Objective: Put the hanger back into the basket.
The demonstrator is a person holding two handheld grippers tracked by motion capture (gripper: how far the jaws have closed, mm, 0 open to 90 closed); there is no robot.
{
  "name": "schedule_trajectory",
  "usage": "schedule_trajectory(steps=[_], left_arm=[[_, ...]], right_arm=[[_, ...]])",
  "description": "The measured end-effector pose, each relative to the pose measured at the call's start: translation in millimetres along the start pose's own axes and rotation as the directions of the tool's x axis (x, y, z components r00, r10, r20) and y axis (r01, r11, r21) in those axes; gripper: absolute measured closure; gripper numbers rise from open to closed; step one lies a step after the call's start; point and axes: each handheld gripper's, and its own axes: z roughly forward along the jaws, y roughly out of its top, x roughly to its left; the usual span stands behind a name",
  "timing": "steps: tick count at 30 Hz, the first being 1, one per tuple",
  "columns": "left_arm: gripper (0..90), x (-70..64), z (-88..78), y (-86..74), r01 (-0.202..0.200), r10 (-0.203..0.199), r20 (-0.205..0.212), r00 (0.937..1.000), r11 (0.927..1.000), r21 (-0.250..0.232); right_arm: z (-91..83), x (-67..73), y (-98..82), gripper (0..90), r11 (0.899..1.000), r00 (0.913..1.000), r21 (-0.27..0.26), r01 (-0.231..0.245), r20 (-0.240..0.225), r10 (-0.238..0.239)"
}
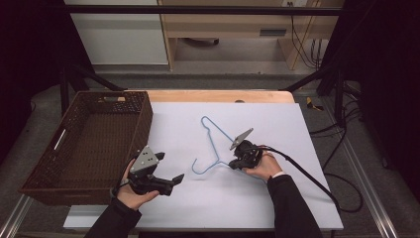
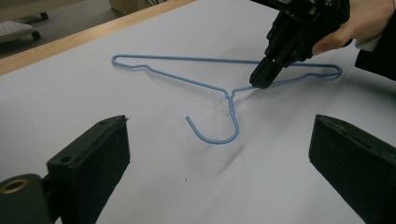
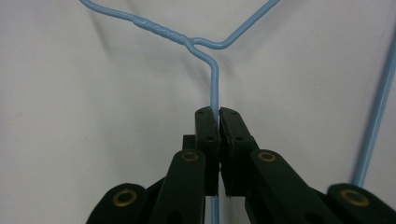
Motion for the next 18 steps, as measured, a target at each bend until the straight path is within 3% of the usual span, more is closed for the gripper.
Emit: schedule_trajectory(steps=[6, 18], left_arm=[[4.8, -2.8, 5.1, -2.4, 0.001, -0.001, 0.004, 1.0000, 0.9999, 0.012], [4.8, -9.7, 24.5, -12.0, 0.012, -0.013, 0.013, 0.9998, 0.9986, 0.052]], right_arm=[[-11.1, -1.4, -1.9, 87.6, 0.998, 0.9989, -0.053, -0.035, -0.032, 0.033], [-27.6, -0.2, -3.1, 87.6, 0.990, 0.9968, -0.129, -0.059, -0.061, 0.052]])
